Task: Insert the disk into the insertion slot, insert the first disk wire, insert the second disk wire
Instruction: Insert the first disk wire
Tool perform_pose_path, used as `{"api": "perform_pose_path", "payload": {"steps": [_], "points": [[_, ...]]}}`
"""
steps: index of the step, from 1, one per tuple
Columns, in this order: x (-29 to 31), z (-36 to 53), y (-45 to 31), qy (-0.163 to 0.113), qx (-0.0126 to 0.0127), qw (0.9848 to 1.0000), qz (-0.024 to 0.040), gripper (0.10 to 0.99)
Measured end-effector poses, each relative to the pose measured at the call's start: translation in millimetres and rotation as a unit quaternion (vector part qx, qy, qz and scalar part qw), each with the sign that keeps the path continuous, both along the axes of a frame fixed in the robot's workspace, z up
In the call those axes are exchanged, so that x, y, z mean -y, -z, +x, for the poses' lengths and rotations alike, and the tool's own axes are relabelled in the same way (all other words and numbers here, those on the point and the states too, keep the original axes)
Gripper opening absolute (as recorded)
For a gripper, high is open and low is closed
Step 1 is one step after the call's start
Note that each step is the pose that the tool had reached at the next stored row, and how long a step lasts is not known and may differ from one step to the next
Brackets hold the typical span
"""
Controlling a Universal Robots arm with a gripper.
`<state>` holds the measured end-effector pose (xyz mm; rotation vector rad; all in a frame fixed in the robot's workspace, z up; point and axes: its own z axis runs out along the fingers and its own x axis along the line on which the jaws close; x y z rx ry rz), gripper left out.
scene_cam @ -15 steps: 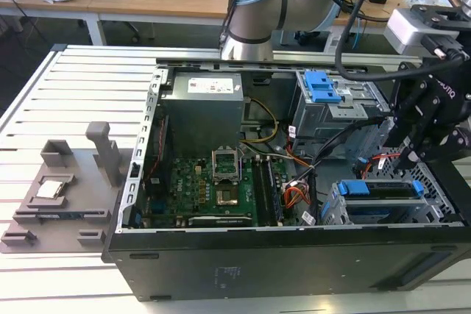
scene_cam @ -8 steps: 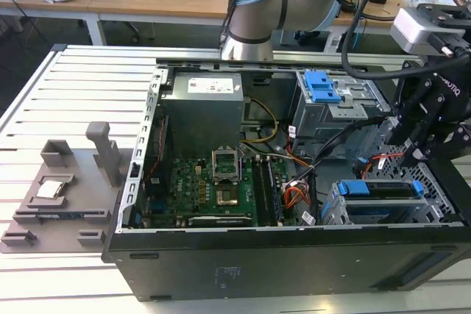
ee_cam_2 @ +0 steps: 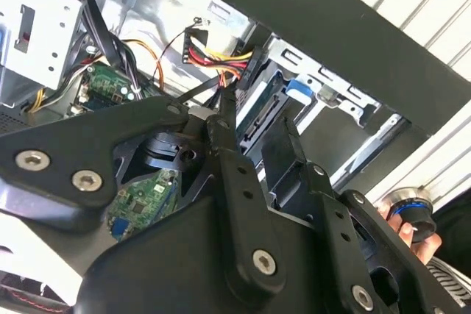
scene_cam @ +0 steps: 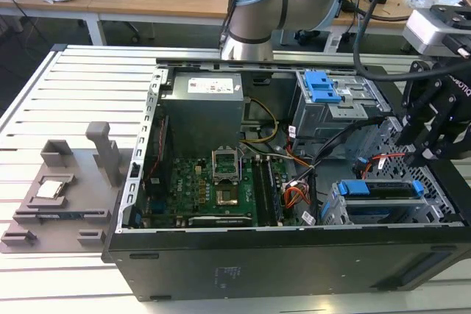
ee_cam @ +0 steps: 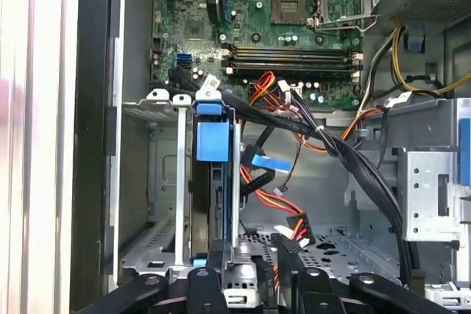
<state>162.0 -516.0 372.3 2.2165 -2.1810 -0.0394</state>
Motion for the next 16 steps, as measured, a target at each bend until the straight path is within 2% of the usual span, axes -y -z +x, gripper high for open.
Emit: {"api": "perform_pose_path", "payload": {"steps": [3, 10, 16], "points": [[-2.9, 2.8, 4.2, -0.001, 0.0000, 1.0000, -0.0022, 0.420], [-14.9, 6.4, 13.1, -0.021, 0.0000, 0.9998, -0.0069, 0.420], [-19.7, 10.8, 19.2, -0.034, 0.0000, 0.9994, -0.0126, 0.420]]}}
